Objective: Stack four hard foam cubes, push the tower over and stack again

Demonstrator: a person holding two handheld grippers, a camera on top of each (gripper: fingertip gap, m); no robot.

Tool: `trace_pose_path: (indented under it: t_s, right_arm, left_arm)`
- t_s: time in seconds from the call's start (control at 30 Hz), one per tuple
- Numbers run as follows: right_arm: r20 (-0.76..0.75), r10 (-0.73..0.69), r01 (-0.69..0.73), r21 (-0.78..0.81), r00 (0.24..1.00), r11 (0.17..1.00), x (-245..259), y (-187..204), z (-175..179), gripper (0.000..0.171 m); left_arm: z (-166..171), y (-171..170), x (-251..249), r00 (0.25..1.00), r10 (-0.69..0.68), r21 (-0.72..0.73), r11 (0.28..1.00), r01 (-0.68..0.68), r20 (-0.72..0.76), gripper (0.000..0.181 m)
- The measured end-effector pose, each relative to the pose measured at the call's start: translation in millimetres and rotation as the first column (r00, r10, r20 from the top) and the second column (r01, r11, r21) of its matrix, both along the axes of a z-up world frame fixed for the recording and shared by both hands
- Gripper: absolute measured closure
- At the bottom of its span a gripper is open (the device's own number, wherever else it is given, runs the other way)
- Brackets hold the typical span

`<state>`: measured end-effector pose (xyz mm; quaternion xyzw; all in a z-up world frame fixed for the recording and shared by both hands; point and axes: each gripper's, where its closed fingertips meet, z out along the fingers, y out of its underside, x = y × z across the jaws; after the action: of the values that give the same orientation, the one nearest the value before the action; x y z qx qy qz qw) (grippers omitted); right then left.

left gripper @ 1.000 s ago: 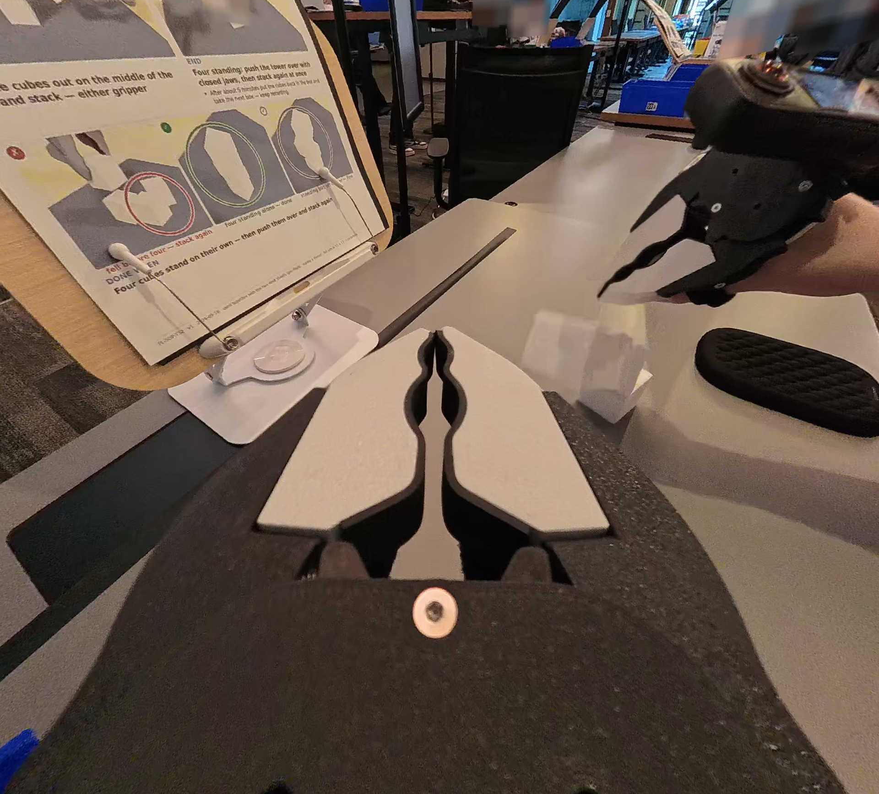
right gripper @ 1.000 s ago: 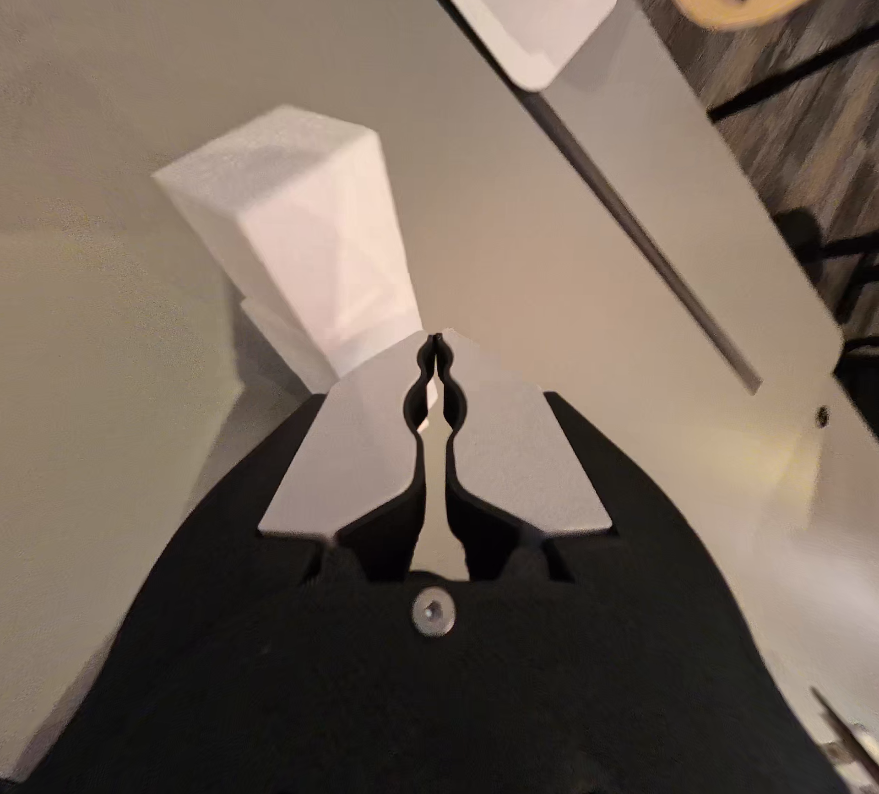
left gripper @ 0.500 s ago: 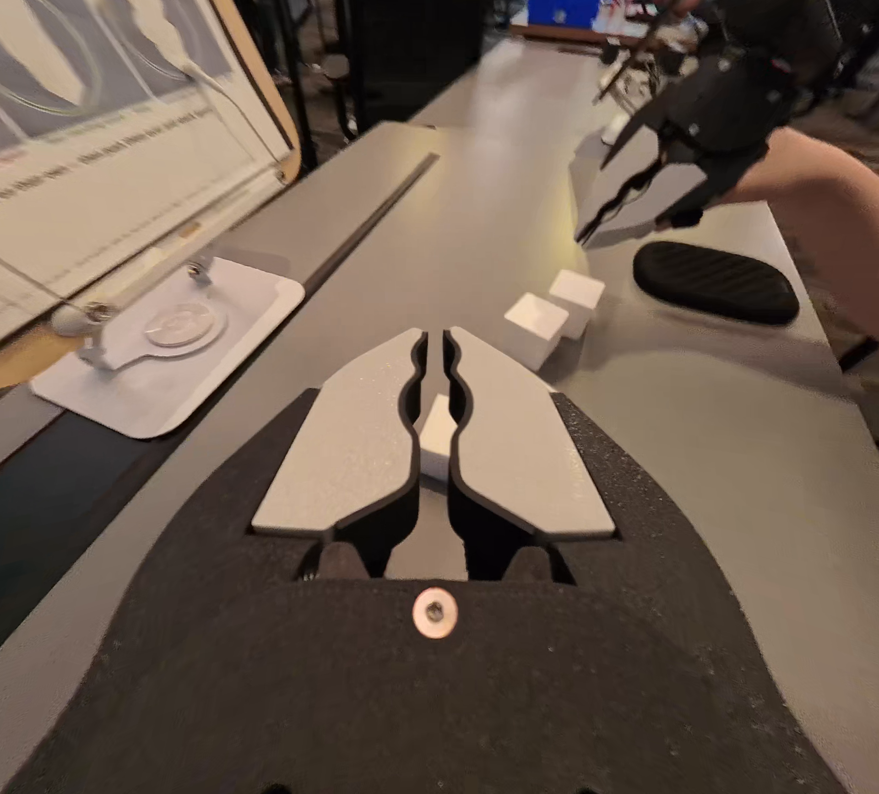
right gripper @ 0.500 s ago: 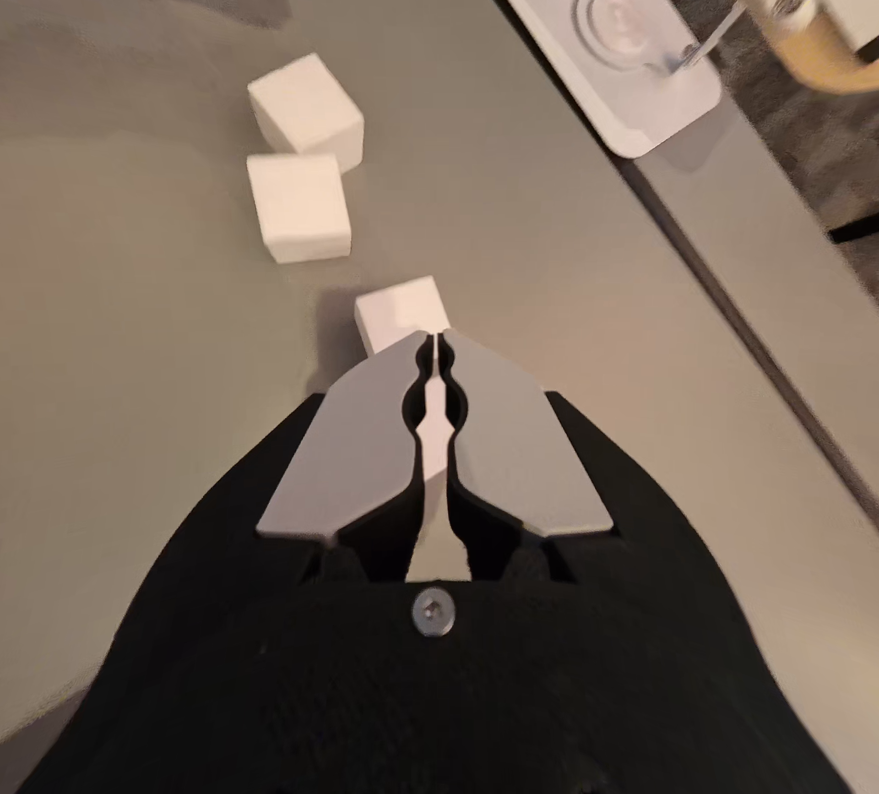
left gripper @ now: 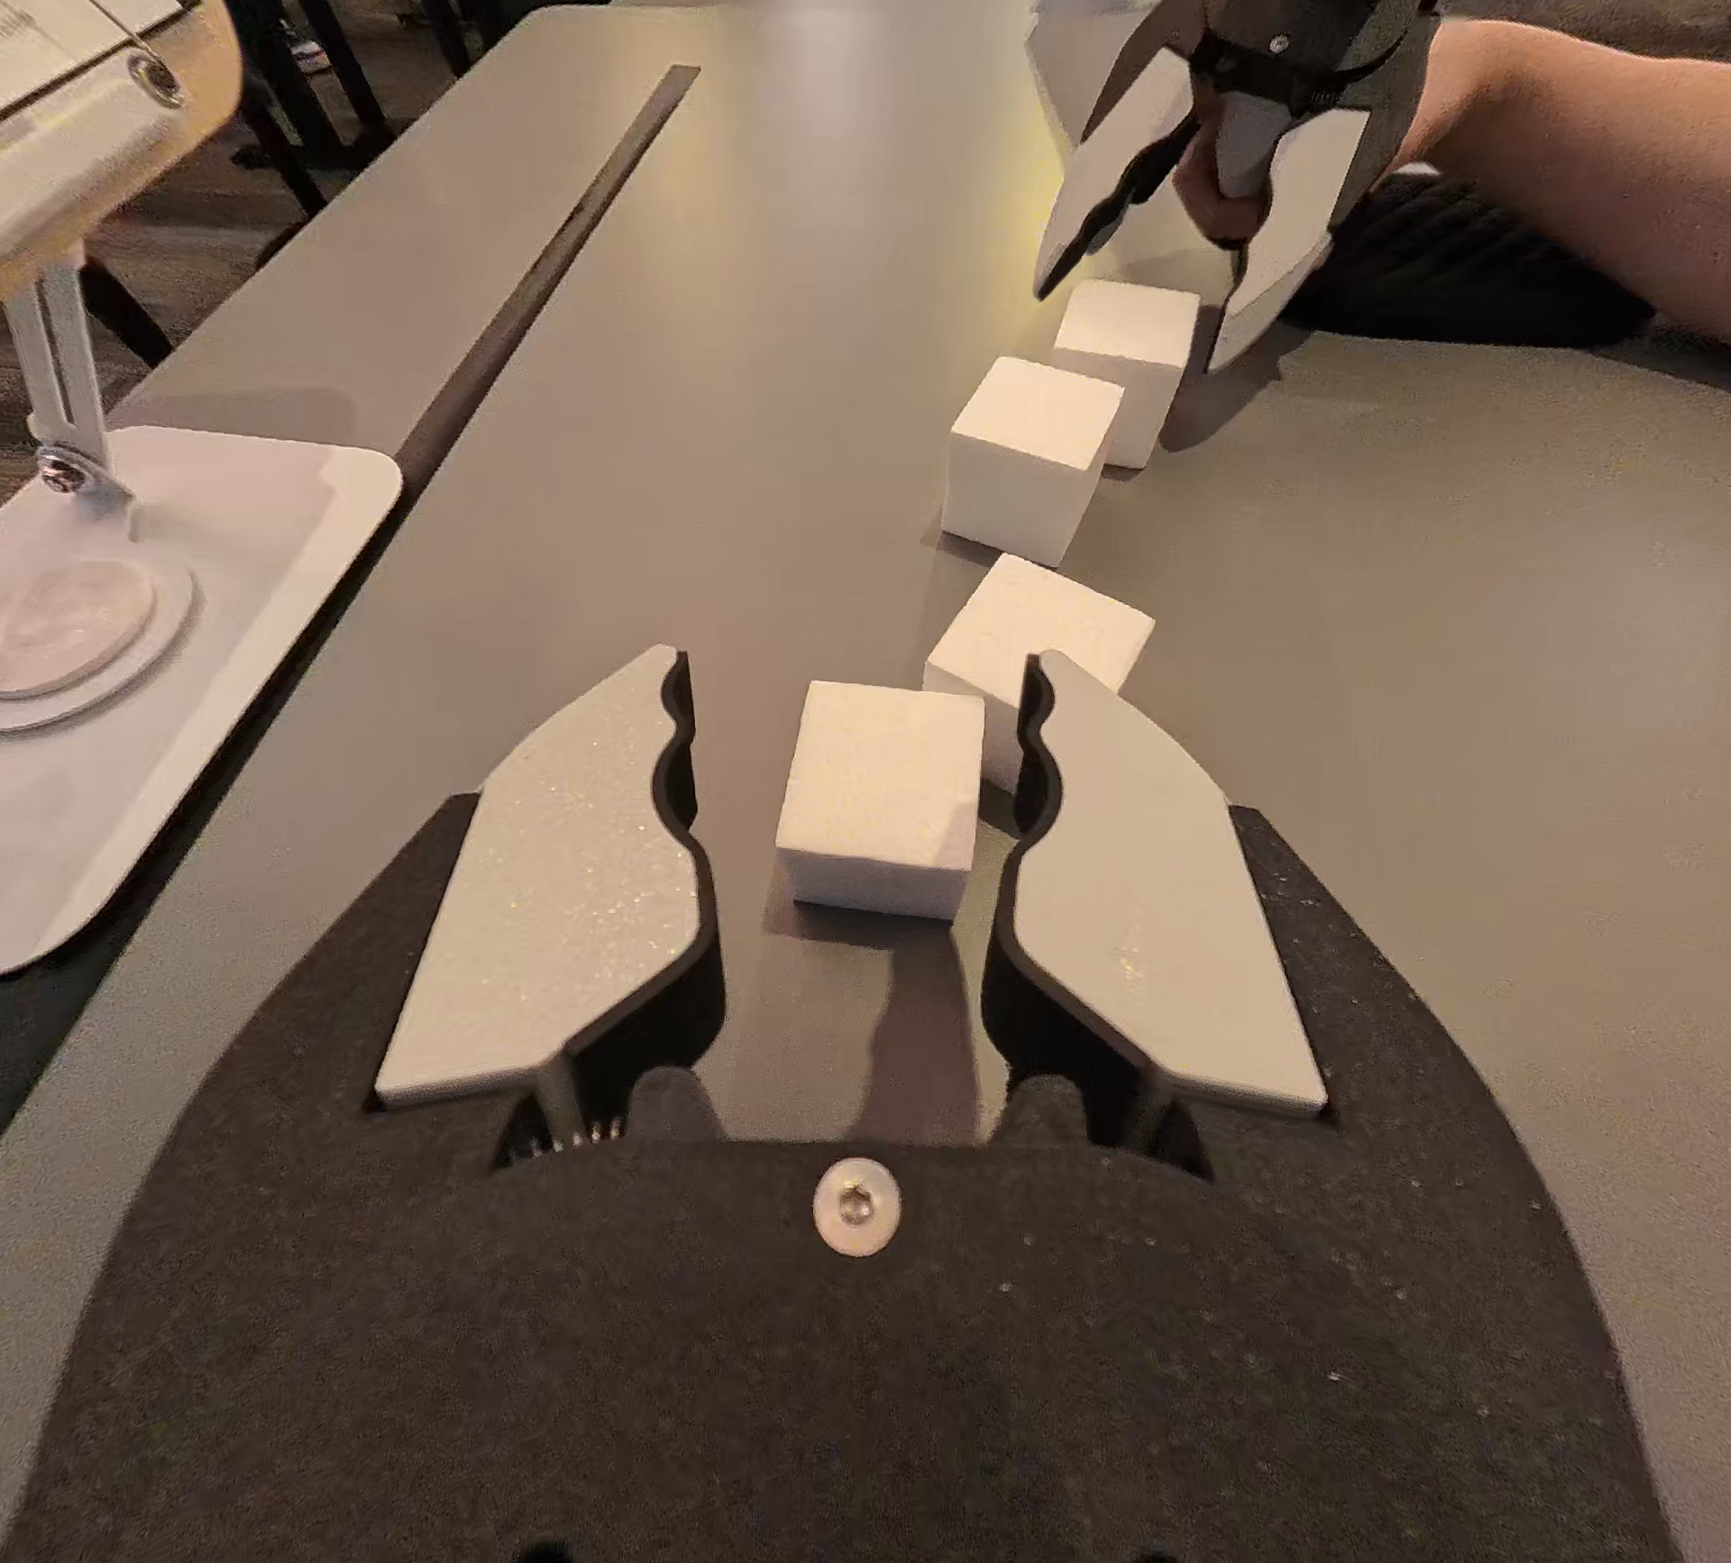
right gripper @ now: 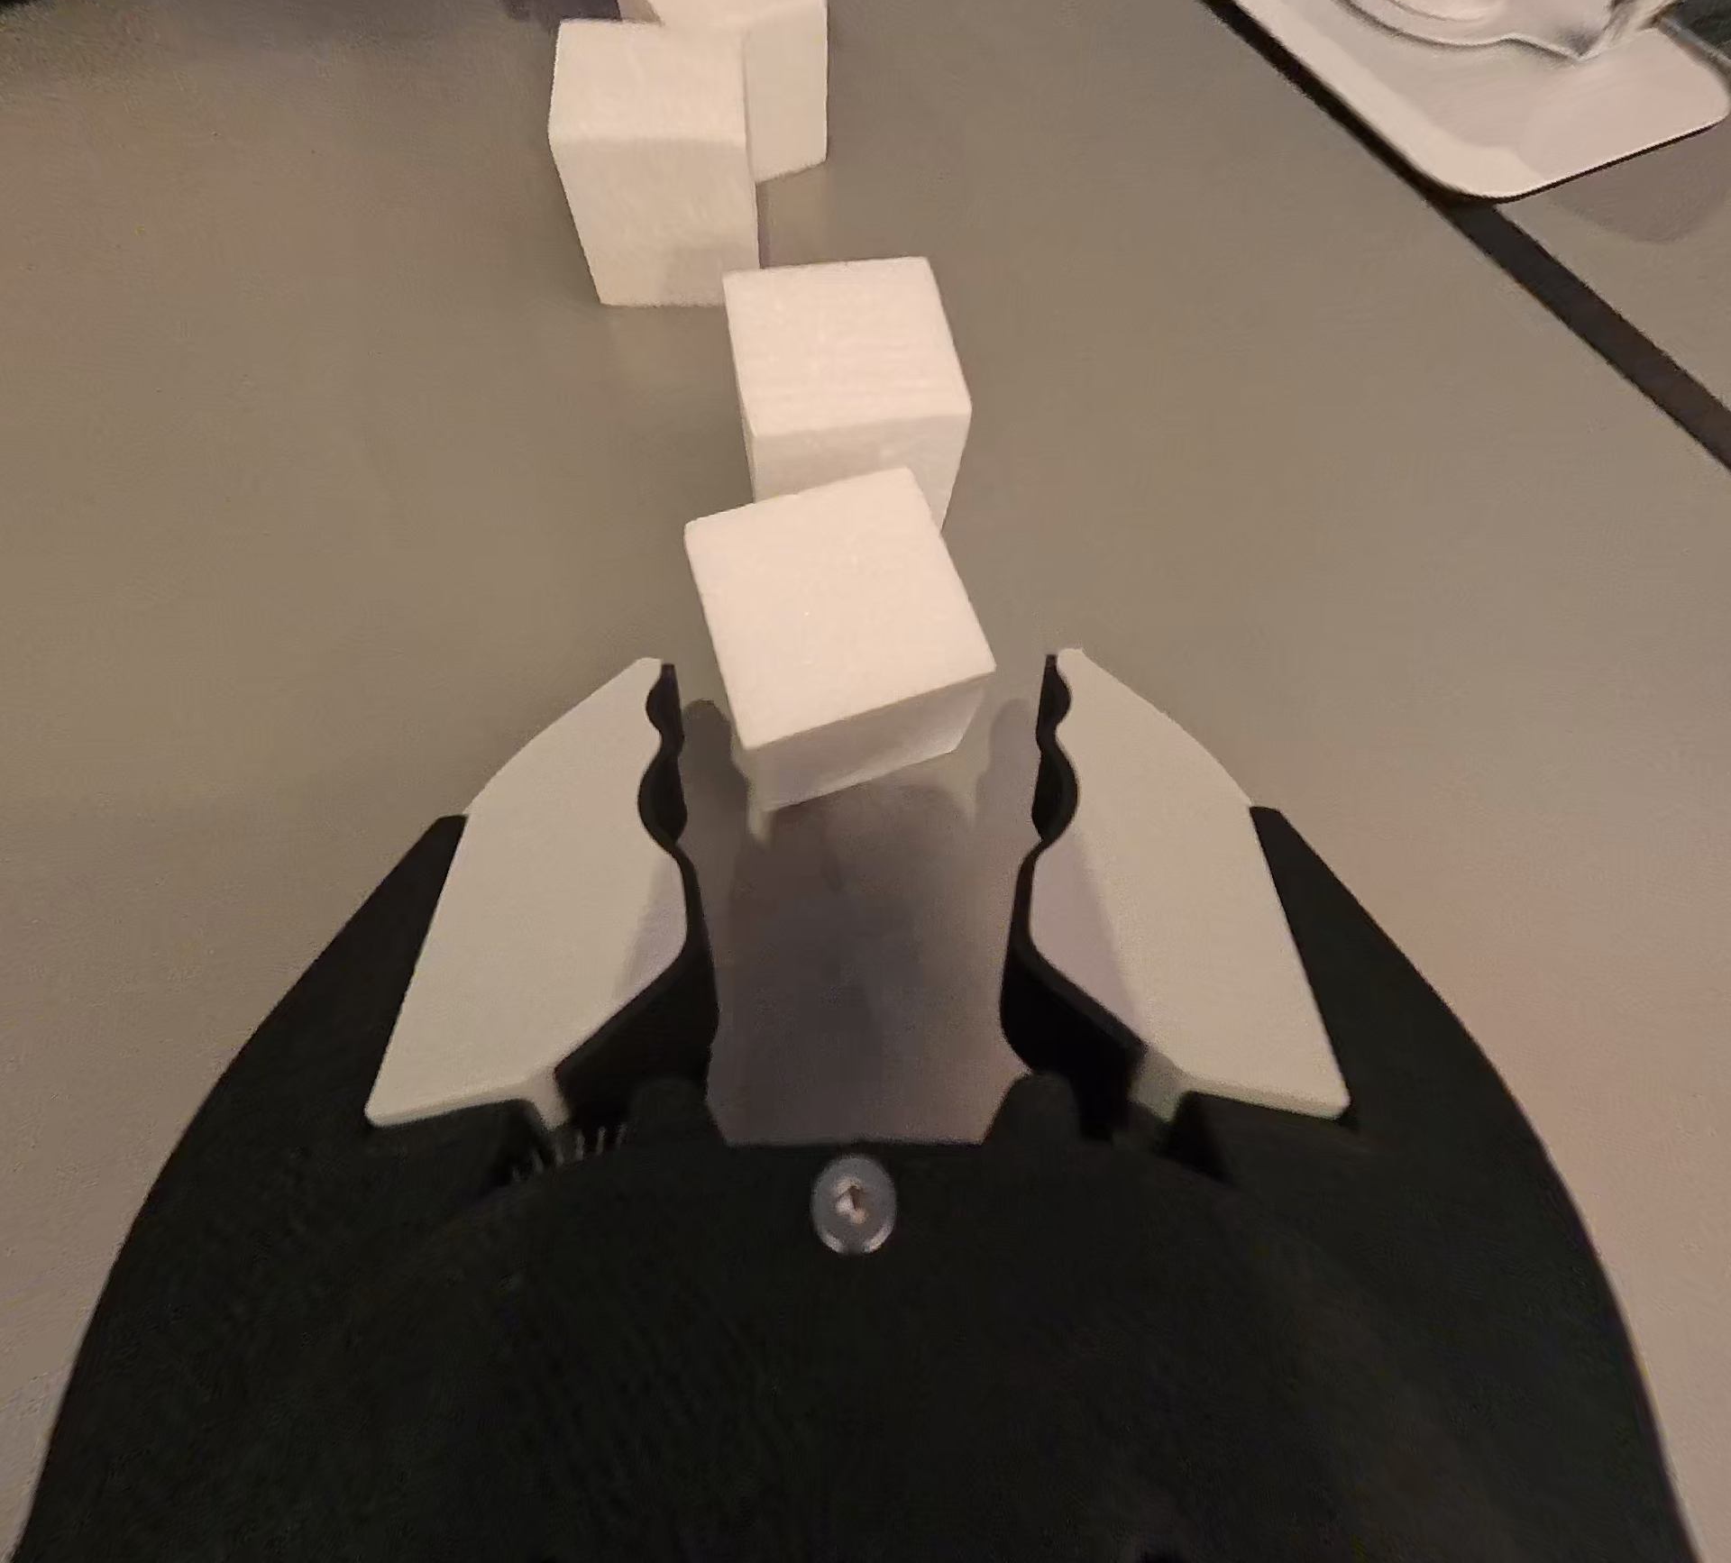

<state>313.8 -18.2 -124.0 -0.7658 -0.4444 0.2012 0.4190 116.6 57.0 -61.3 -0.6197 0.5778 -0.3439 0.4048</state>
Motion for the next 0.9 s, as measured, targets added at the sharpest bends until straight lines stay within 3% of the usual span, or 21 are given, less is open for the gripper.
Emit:
trace_pose_path:
  t_s: [0.3, 0.63, 0.9]
  right_arm:
    - [0.012, 0.035, -0.035, -0.034, 0.999, 0.999, -10, 4, -14, 0.1]
    - [-0.004, 0.032, -0.033, -0.05, 0.999, 0.998, -12, 5, -17, 0.106]
    - [-0.022, 0.025, -0.026, -0.05, 0.999, 0.998, -10, 3, -17, 0.109]
  left_arm:
    - [-44, 5, 3, 0.971, 0.031, 0.087, 0.996, -0.01, -0.238, 0.115]
    - [-58, -11, 7, 0.943, -0.044, 0.02, 0.998, 0.053, -0.33, 0.117]
    - [-73, -5, 3, 0.919, -0.021, 0.025, 0.999, 0.033, -0.393, 0.123]
